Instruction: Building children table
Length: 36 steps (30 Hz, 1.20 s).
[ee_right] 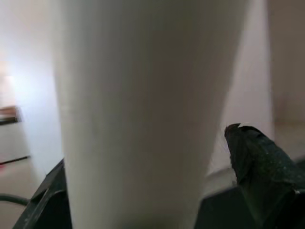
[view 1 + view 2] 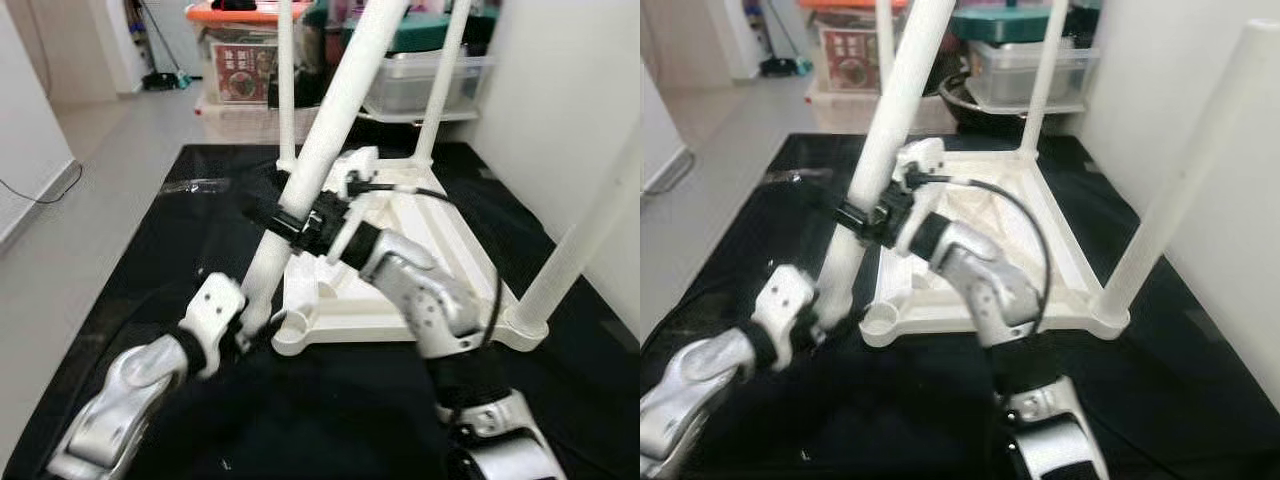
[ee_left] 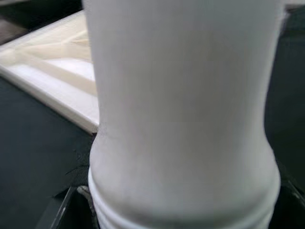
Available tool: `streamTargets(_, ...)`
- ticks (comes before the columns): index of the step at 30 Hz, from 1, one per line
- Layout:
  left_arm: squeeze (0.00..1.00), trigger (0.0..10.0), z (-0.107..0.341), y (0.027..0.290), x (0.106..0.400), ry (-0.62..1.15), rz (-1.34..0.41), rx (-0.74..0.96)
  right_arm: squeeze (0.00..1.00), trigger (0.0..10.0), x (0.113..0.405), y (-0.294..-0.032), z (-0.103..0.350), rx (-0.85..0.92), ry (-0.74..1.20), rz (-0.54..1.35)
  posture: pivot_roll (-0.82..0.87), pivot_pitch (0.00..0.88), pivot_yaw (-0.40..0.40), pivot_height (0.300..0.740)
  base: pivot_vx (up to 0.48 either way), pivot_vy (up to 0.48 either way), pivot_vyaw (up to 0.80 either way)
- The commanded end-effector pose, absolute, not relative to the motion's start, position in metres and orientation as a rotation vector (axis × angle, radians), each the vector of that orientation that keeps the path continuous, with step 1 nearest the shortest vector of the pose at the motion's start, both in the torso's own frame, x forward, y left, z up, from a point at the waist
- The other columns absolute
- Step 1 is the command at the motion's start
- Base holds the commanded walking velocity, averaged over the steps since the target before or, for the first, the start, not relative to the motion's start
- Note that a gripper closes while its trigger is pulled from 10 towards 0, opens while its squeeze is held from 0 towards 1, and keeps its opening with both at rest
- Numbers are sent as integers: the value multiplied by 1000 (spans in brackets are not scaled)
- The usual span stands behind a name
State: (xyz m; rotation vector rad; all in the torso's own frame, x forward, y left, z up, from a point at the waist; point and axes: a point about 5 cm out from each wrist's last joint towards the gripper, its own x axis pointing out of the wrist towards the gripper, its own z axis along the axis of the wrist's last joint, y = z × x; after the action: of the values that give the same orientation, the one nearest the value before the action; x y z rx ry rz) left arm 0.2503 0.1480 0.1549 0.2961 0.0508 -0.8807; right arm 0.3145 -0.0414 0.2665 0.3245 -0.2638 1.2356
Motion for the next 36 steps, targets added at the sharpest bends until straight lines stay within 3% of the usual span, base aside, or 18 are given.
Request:
streamTargets(1,0,10000,159,127,231,45,-1096,321,0,10000,308,-38,278,319,-316,1319,126,0,-29,740,0,0,0)
streamTargets(7,0,10000,164,134,213,89,-1199,338,0,10000,303,-44,274,270,-312,1427,131,0,-27,740,0,0,0)
streamTargets(11,0,10000,169,136,205,107,-1252,297,0,10000,293,-50,277,380,-304,1545,135,0,-31,740,0,0,0)
streamTargets(14,0,10000,176,134,196,147,-1363,223,0,10000,270,-51,281,561,-281,1752,136,0,-35,740,0,0,0)
streamTargets(17,0,10000,178,134,193,162,-1393,210,0,10000,267,-51,280,587,-265,1786,136,0,-35,740,0,0,0)
streamTargets(20,0,10000,194,131,186,211,-1573,83,0,10000,252,-47,271,569,-231,1906,128,0,-30,740,0,0,0)
streamTargets(21,0,10000,196,131,187,223,-1606,52,0,9529,249,-46,270,570,-230,1923,121,0,-21,740,0,0,0)
streamTargets(26,0,10000,196,132,189,237,-1621,32,0,9137,248,-45,271,566,-233,1932,114,0,-13,740,0,0,0)
streamTargets(27,0,10000,196,133,189,254,-1634,25,0,6784,246,-45,271,564,-230,1942,107,0,-9,740,0,0,0)
streamTargets(28,0,10000,195,134,190,270,-1643,23,0,1922,244,-46,271,557,-227,1949,102,0,-7,740,0,0,0)
streamTargets(29,0,10000,195,134,190,270,-1643,23,0,1922,244,-46,271,557,-227,1949,102,0,-7,740,0,0,0)
streamTargets(30,0,10000,194,135,189,282,-1649,23,0,0,242,-47,271,559,-220,1954,101,0,-7,740,0,0,0)
streamTargets(36,0,10000,189,138,188,326,-1643,13,0,0,244,-54,270,588,-207,1941,96,0,-11,740,0,0,0)
